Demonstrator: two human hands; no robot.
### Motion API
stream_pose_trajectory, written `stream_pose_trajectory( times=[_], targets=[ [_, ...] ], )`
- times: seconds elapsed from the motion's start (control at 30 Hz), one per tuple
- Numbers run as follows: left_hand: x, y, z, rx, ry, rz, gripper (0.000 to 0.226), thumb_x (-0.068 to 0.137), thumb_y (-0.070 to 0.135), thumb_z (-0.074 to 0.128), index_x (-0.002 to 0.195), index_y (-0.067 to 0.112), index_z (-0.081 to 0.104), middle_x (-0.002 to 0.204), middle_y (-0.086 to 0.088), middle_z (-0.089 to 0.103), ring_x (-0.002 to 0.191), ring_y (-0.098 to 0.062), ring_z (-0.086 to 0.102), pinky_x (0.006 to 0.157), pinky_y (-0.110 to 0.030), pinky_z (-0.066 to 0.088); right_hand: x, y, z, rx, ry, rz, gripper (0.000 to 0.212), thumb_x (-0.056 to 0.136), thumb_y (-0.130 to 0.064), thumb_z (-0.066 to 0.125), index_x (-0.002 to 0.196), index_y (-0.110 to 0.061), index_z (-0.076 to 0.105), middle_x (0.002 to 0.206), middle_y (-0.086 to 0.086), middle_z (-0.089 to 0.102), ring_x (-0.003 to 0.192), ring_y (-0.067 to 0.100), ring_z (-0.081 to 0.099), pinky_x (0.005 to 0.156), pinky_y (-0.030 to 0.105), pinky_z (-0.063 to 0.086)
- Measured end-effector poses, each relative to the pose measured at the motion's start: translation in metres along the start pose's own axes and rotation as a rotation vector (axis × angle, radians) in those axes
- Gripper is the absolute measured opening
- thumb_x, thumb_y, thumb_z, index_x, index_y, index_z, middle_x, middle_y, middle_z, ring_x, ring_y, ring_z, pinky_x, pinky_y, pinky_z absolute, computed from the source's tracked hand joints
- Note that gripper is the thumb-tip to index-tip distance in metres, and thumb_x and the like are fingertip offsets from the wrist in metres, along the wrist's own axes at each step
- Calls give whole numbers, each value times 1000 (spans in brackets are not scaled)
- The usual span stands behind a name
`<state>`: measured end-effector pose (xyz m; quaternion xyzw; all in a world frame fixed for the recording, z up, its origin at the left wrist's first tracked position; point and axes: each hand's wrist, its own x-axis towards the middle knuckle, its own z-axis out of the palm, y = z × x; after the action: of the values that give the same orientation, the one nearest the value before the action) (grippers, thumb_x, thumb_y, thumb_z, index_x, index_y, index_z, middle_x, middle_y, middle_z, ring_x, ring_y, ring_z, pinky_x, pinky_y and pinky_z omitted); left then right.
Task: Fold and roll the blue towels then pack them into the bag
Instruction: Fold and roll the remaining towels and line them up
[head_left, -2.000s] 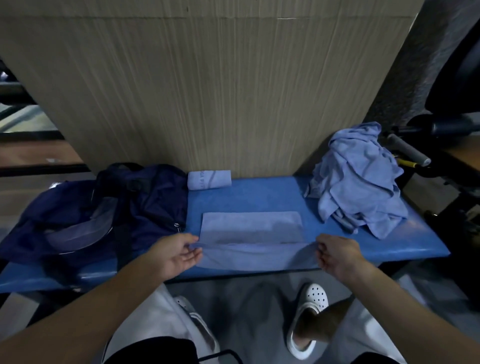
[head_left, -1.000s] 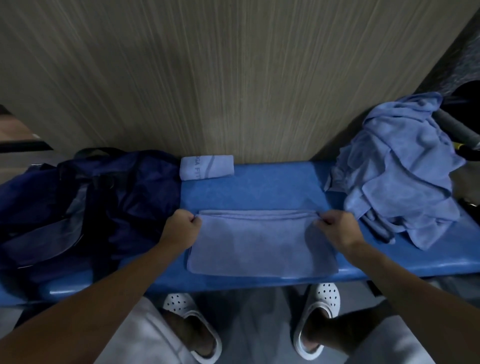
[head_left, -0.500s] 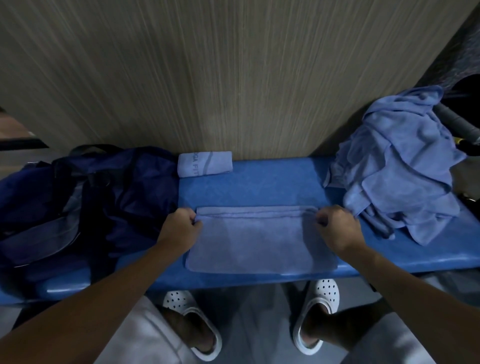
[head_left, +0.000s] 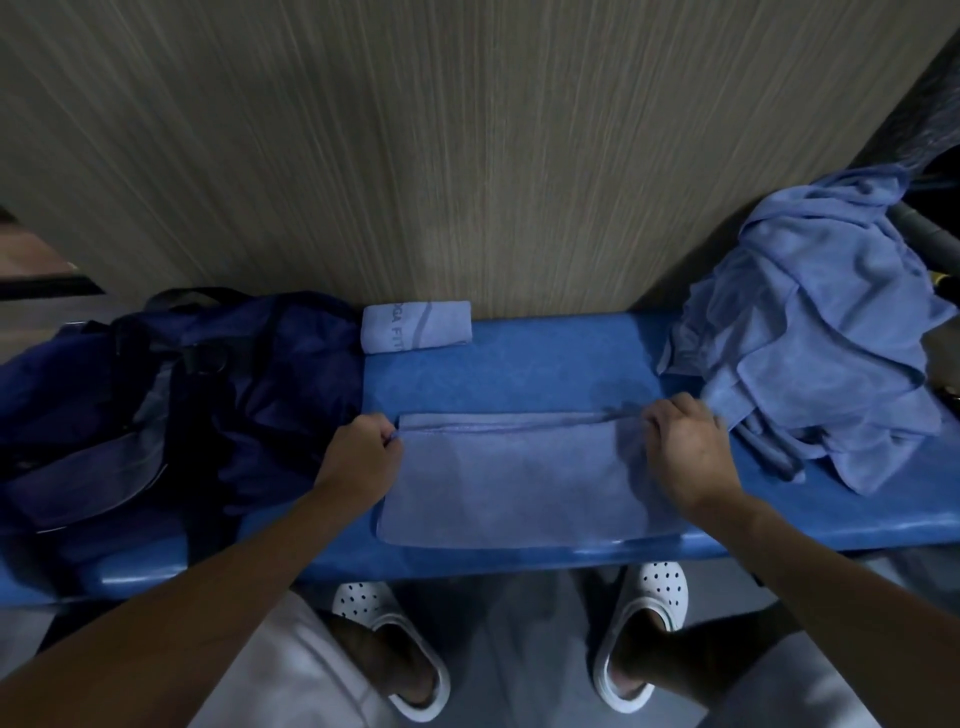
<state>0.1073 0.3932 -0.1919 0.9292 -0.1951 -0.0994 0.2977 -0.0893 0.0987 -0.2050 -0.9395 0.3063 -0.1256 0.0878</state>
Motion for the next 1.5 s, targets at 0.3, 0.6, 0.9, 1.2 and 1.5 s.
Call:
stream_pose_trajectory(
  times=[0.3, 0.6, 0.9, 1.2, 1.5],
  targets=[
    [2, 2, 0, 31, 3, -18, 18, 90, 11, 57, 74, 3, 59, 68, -10, 64, 66, -22, 61, 63, -33, 48, 6, -2, 4, 93, -75, -33, 13, 82, -10, 66, 70, -14, 61, 82, 4, 63, 86, 31, 53, 70, 35, 30],
    [15, 8, -5, -18, 19, 10, 21, 90, 10, 58, 71, 1, 58, 67, -12, 63, 65, -25, 61, 63, -37, 51, 14, 11, 5, 387, -44, 192, 20, 89, -13, 63, 73, -13, 51, 63, -6, 50, 58, 8, 45, 49, 22, 25],
    [26, 13, 7, -47, 45, 5, 18, 89, 8, 57, 73, -1, 58, 74, -14, 63, 74, -29, 62, 72, -39, 53, 18, 7, 17, 398, -32, 216, 11, 92, -11, 55, 84, -10, 63, 74, 2, 59, 70, 22, 53, 63, 28, 34],
    [33, 11, 12, -148, 82, 60, 19, 92, 9, 54, 74, 5, 50, 69, -12, 57, 66, -23, 54, 65, -38, 45, 17, 5, 16, 320, 39, 67, 19, 90, -4, 53, 73, -12, 49, 78, 3, 50, 73, 24, 48, 63, 34, 33],
    [39, 13, 12, -142, 78, -10, 17, 92, 8, 55, 75, 8, 54, 72, -7, 60, 69, -19, 56, 61, -27, 41, 31, 0, 11, 362, 100, 120, 10, 94, -8, 48, 84, -6, 52, 87, 10, 52, 77, 27, 48, 66, 39, 38]
  ],
)
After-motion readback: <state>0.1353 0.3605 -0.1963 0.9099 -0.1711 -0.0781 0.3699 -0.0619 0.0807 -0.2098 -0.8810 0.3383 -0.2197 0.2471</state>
